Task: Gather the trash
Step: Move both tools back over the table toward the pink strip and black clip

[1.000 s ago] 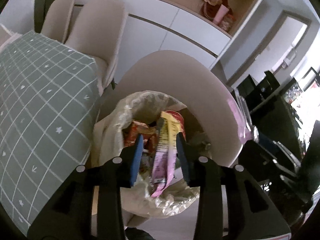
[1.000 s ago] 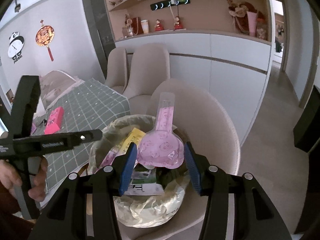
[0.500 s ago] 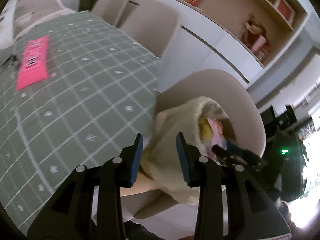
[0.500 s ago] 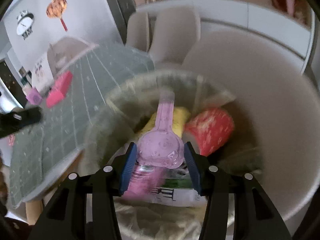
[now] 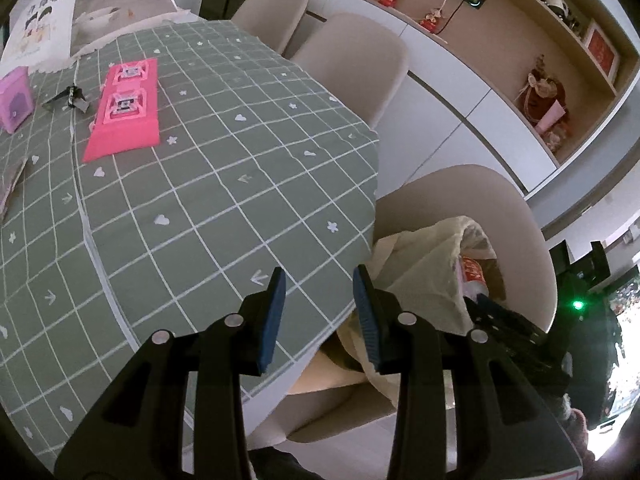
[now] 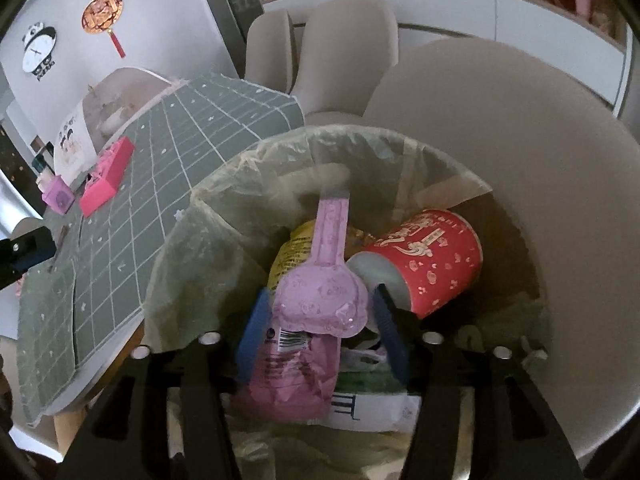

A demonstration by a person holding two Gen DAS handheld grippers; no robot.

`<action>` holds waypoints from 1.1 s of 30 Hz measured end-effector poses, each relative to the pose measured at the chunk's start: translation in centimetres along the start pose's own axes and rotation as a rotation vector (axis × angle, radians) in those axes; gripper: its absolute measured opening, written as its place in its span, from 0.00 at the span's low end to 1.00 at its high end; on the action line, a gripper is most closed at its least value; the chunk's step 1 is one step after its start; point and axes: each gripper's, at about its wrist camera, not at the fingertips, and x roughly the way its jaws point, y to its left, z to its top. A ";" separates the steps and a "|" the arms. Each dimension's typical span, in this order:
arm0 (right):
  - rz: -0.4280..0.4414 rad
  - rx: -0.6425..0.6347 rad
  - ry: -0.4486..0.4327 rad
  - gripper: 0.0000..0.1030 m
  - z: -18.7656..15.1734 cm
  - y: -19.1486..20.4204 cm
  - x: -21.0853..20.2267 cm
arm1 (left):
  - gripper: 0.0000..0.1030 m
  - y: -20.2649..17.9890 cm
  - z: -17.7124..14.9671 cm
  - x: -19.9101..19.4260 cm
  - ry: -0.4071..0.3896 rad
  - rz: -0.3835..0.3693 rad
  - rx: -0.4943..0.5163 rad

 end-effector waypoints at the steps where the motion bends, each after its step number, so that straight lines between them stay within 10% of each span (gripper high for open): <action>1: 0.001 0.000 -0.013 0.56 -0.1 0.1 -0.6 | 0.33 0.2 0.1 0.0 -0.002 0.000 0.003; 12: -0.014 -0.042 -0.142 0.63 1.5 2.3 -6.4 | 0.33 5.1 1.1 -1.0 -0.050 0.033 -0.017; 28: 0.137 -0.233 -0.167 0.63 7.9 19.4 -1.4 | 0.33 25.3 2.5 -6.8 -0.168 0.335 -0.217; 33: 0.243 -0.375 -0.141 0.63 9.0 26.9 1.5 | 0.33 31.5 2.5 -8.2 -0.144 0.327 -0.319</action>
